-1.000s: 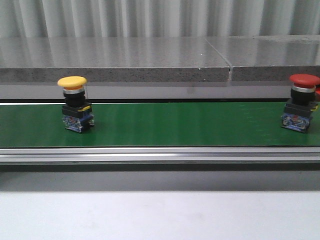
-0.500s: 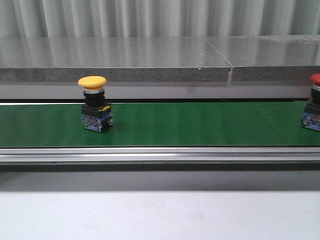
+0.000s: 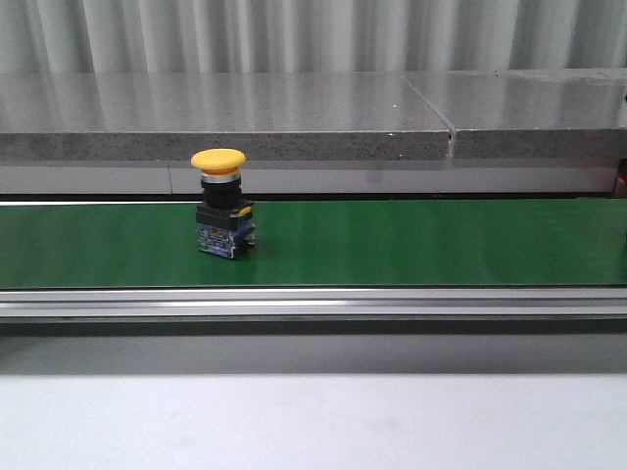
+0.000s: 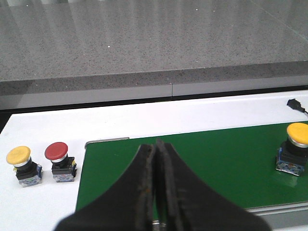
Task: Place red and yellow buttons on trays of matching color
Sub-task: 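Grasp the red push-button arriving at the belt end with the right gripper, then carry the red push-button into the red tray and open the right gripper, then grasp the yellow push-button at the belt end with the right gripper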
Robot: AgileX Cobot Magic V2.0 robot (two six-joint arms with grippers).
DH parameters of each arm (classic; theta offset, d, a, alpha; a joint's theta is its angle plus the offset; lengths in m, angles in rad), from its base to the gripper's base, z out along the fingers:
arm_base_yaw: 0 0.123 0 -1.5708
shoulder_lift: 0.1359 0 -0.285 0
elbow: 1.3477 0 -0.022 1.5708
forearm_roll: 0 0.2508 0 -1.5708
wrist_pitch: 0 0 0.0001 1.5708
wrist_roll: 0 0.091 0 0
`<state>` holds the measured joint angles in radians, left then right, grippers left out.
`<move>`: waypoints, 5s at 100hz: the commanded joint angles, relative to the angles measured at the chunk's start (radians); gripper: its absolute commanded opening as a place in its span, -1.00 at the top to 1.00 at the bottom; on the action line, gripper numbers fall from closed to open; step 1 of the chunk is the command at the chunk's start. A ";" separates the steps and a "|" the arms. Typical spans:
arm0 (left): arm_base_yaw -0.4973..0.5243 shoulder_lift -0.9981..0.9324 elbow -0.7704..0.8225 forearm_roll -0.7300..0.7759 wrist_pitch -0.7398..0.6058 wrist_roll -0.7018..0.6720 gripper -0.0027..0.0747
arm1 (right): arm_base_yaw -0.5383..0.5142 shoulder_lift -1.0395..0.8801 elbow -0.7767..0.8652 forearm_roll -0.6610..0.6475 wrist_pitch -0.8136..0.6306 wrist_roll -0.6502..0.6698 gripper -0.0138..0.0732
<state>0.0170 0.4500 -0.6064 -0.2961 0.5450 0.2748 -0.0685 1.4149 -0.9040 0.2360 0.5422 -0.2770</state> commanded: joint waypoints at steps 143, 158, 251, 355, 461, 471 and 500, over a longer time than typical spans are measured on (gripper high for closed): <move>-0.007 0.005 -0.026 -0.022 -0.074 -0.001 0.98 | -0.610 0.456 -0.704 0.082 0.153 0.070 0.37; -0.007 0.005 -0.026 -0.022 -0.074 -0.001 0.98 | -0.610 0.495 -0.712 0.082 0.144 0.067 0.37; -0.007 0.005 -0.026 -0.022 -0.073 -0.001 0.98 | -0.611 0.601 -0.710 0.083 0.112 0.054 -0.38; -0.007 0.005 -0.026 -0.022 -0.066 -0.001 0.98 | -0.363 -0.050 -0.484 0.087 0.239 -0.029 -0.68; -0.007 0.005 -0.026 -0.030 -0.065 -0.001 0.98 | -0.011 -0.025 -0.219 0.088 0.439 -0.187 -0.68; -0.007 0.005 -0.026 -0.030 -0.065 -0.001 0.98 | -0.011 0.020 -0.219 0.108 0.414 -0.191 -0.68; -0.007 0.005 -0.026 -0.030 -0.066 -0.001 0.98 | -0.011 0.069 -0.220 0.193 0.309 -0.248 -0.67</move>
<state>0.0170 0.4500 -0.6064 -0.3048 0.5486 0.2748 -0.0802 1.5111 -1.0993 0.3913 0.9095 -0.5058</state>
